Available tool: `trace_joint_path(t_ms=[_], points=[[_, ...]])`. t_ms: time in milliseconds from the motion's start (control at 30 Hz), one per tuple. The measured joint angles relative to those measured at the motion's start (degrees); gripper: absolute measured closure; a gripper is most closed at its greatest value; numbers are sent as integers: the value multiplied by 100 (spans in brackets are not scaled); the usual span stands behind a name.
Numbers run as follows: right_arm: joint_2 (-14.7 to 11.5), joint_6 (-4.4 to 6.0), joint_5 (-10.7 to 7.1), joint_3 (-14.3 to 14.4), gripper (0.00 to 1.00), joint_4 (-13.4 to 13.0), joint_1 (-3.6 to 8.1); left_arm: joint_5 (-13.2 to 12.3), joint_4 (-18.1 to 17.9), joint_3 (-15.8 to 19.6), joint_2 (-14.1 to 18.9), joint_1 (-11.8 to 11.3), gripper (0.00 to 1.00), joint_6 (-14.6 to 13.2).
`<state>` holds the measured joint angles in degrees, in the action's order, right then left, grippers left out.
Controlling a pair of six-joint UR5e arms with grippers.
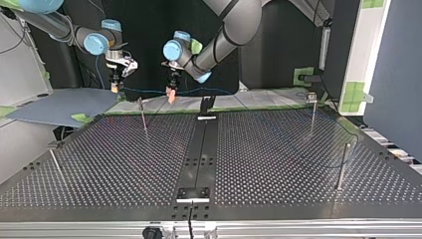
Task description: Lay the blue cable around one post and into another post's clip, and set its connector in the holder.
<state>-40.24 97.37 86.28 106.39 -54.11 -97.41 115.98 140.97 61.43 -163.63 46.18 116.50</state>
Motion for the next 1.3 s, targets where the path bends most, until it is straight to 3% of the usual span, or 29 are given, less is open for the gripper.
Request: trace_joint_path(t_ms=[433, 467, 500, 533, 567, 600, 633, 667, 800, 1000, 1300], points=[[0, 12, -5, 2, 100, -2, 18, -41, -58, -28, 0, -104, 0, -82], [0, 12, -5, 0, 100, -7, 24, -37, -60, -28, 1, -104, 14, -102], [0, 13, -5, -1, 100, -10, 28, -26, -63, -28, 1, -101, 14, -136], [1, 13, -5, -2, 100, -15, 32, -10, -65, -28, 2, -98, 23, -165], [1, 14, -5, -3, 100, -22, 36, 13, -66, -28, 2, -92, 53, -191], [0, 16, -5, -4, 100, -27, 37, 51, -74, -28, 2, -83, 53, -216], [-1, 17, -5, -5, 100, -33, 39, 86, -91, -27, 2, -76, 71, -227], [-2, 18, -5, -5, 100, -38, 40, 125, -114, -27, 3, -69, 96, -235], [-4, 21, -5, -8, 100, -46, 41, 237, -218, -28, 6, -52, 100, -239], [-1, 9, -4, -46, 100, -30, 42, 116, -426, -24, 6, -25, 100, -243], [1, -54, 91, -67, 100, -20, 69, 85, -466, -23, 24, 9, 100, -260]])
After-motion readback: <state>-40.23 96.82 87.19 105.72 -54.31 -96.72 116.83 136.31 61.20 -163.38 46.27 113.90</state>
